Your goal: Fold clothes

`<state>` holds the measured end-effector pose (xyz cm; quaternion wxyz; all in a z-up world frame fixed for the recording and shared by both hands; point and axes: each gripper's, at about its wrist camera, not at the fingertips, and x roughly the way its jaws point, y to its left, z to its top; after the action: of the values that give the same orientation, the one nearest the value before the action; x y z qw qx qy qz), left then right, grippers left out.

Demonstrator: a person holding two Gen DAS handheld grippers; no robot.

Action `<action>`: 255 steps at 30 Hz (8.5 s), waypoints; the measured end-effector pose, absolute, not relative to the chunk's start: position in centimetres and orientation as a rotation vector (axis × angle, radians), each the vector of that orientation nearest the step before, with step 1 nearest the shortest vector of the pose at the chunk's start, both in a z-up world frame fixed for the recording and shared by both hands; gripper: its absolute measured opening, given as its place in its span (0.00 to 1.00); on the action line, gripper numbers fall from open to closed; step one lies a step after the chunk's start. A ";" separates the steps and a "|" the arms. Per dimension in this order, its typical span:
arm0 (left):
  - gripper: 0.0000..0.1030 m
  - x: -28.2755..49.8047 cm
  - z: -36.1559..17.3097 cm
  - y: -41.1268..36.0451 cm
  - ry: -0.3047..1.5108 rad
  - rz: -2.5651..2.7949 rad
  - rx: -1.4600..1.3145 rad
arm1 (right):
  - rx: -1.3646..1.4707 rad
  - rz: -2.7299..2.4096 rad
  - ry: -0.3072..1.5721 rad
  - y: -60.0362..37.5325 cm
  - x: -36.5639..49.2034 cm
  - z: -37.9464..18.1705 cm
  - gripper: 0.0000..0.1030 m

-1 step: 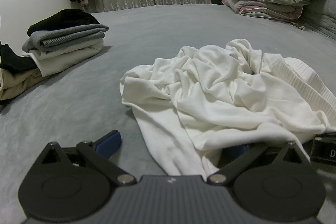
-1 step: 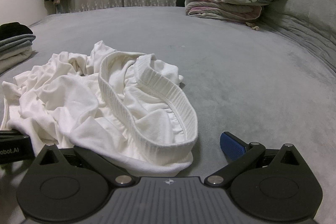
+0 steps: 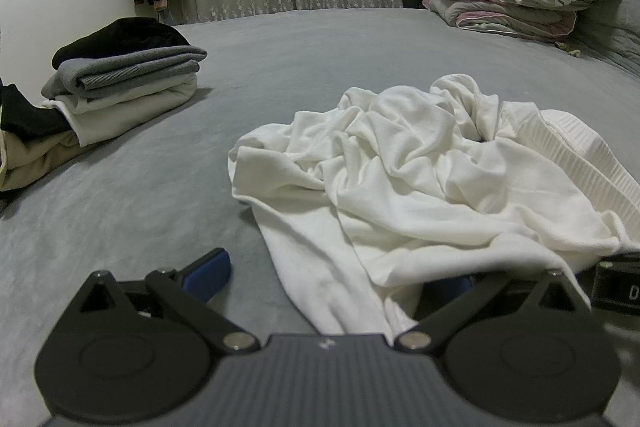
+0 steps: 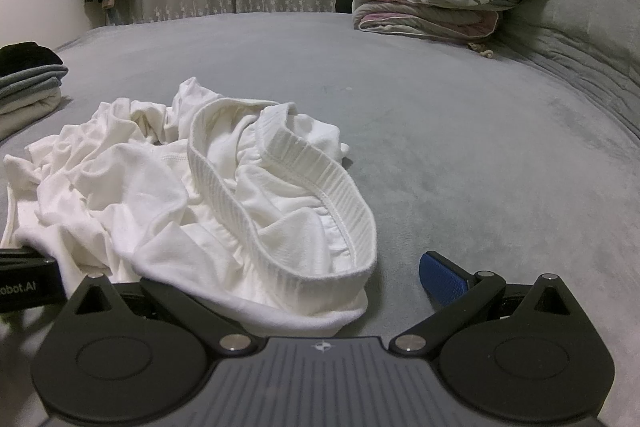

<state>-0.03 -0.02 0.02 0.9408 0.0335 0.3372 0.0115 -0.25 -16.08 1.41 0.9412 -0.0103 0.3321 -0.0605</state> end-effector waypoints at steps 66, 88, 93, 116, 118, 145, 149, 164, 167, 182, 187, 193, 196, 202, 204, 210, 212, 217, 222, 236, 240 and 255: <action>1.00 -4.1 4.9 -3.0 0.687 -0.194 0.117 | 0.145 0.085 0.715 -24.0 -0.5 7.4 1.00; 1.00 -1.6 3.5 -16.0 0.726 -0.370 0.201 | 0.259 -0.096 0.772 -29.8 -0.7 7.3 0.99; 1.00 -1.3 2.6 -16.8 0.725 -0.368 0.232 | 0.267 -0.092 0.787 -29.7 -0.2 7.2 0.99; 0.42 -0.6 3.1 -14.7 0.743 -0.359 0.176 | 0.255 -0.096 0.807 -28.7 0.0 6.5 0.99; 0.21 -0.5 3.4 -14.2 0.752 -0.357 0.168 | 0.254 -0.098 0.805 -28.7 -0.1 6.4 0.99; 0.09 -5.4 8.5 4.7 0.718 -0.316 0.060 | 0.061 0.098 0.679 -23.2 -0.3 6.7 0.96; 0.09 -5.7 8.5 5.8 0.715 -0.332 0.051 | -0.059 0.197 0.574 -20.9 -0.1 7.5 0.94; 0.10 -4.8 6.7 6.5 0.803 -0.353 0.027 | -0.384 0.450 0.537 -14.4 4.6 4.9 0.68; 0.27 -4.5 6.6 6.3 0.798 -0.362 0.023 | -0.455 0.511 0.514 -12.9 5.3 4.2 0.68; 0.20 -3.9 3.6 3.9 0.885 -0.387 0.086 | -0.398 0.645 0.532 -12.6 6.0 3.8 0.27; 0.10 -4.4 5.5 5.5 0.847 -0.401 0.046 | -0.398 0.630 0.512 -12.9 6.1 4.2 0.51; 0.10 -4.7 7.3 7.6 0.789 -0.362 0.096 | -0.446 0.661 0.497 -11.5 6.1 3.2 0.67; 0.10 -4.5 7.3 7.9 0.790 -0.352 0.089 | -0.421 0.622 0.482 -11.8 6.4 3.1 0.82; 0.10 -5.3 9.2 7.8 0.687 -0.372 0.105 | -0.327 0.688 0.495 -11.4 6.6 3.2 0.06; 0.10 -5.5 10.3 8.2 0.646 -0.373 0.100 | -0.302 0.704 0.478 -11.4 6.4 3.7 0.06; 0.10 -5.4 11.2 9.9 0.640 -0.356 0.070 | -0.116 0.662 0.428 -13.7 6.1 6.7 0.09; 0.10 -5.2 10.5 9.8 0.682 -0.347 0.081 | -0.132 0.662 0.476 -13.6 6.4 6.4 0.38; 0.10 -5.0 9.0 9.5 0.730 -0.340 0.106 | -0.215 0.698 0.536 -12.1 6.5 4.2 0.69; 0.10 -4.7 8.5 9.4 0.751 -0.347 0.105 | -0.238 0.694 0.565 -11.2 6.6 2.5 0.33; 0.10 -3.8 8.6 8.1 0.782 -0.387 0.032 | -0.184 0.636 0.493 -14.0 3.5 8.3 0.11; 0.13 -2.9 7.1 6.9 0.838 -0.331 0.037 | -0.227 0.591 0.576 -13.2 3.7 6.9 0.12; 0.68 -2.7 6.6 3.2 0.836 -0.214 0.135 | -0.292 0.442 0.773 -12.7 1.4 4.8 0.57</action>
<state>-2.73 3.16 6.57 0.9061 0.0652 0.4049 -0.1038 1.43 -12.71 4.81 0.8922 -0.1408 0.3727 0.2128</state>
